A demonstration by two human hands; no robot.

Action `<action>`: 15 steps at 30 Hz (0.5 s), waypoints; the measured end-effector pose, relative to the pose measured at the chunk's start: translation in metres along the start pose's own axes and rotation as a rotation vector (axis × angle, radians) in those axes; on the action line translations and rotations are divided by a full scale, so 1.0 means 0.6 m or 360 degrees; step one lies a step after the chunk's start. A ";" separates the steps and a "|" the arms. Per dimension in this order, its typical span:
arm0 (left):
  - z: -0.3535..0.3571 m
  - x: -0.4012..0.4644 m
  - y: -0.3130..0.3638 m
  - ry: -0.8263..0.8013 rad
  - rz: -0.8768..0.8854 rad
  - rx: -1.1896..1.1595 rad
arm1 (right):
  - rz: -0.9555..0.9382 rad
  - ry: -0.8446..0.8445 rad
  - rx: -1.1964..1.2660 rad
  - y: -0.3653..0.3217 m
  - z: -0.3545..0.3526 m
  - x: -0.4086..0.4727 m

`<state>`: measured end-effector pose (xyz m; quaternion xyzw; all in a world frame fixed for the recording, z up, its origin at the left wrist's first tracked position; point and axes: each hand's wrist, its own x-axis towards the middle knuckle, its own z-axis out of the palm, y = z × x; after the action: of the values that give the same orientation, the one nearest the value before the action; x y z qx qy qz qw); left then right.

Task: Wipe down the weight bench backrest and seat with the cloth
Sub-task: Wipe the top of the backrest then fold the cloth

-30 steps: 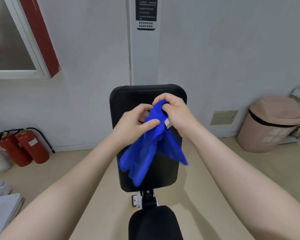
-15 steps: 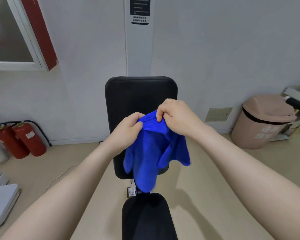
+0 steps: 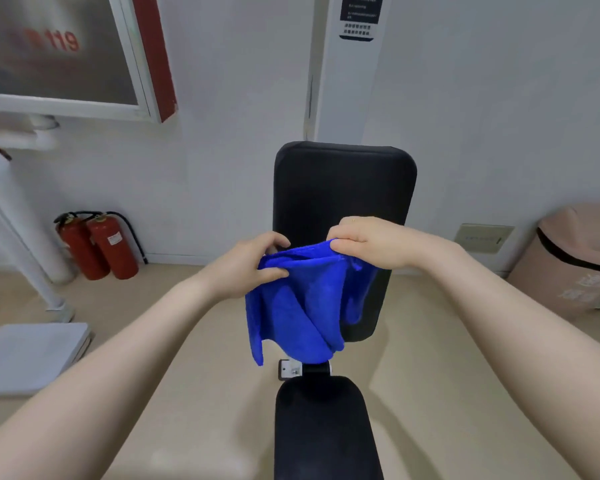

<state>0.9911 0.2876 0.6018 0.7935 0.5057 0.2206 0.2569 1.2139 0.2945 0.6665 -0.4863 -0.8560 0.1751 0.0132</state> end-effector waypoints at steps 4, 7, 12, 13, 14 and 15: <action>-0.021 -0.045 -0.105 -0.0098 -0.0239 0.0058 | 0.0065 0.0363 0.0471 -0.033 0.010 0.038; -0.049 -0.084 -0.169 -0.0002 -0.0419 0.0046 | 0.0165 0.0580 0.0872 -0.071 0.025 0.063; -0.094 -0.125 -0.238 0.0090 -0.0618 0.0220 | 0.0360 0.0750 0.1143 -0.147 0.059 0.109; -0.104 -0.133 -0.245 0.0175 -0.0678 0.0194 | 0.0403 0.0754 0.1176 -0.164 0.066 0.119; -0.115 -0.142 -0.252 0.0272 -0.0744 0.0067 | 0.0427 0.0730 0.1214 -0.185 0.075 0.129; -0.123 -0.148 -0.255 0.0355 -0.0796 -0.0176 | 0.0426 0.0683 0.1257 -0.204 0.083 0.135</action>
<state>0.8061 0.2746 0.5542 0.5997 0.6982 0.2635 0.2890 1.0605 0.2911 0.6458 -0.5753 -0.6316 0.3830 0.3513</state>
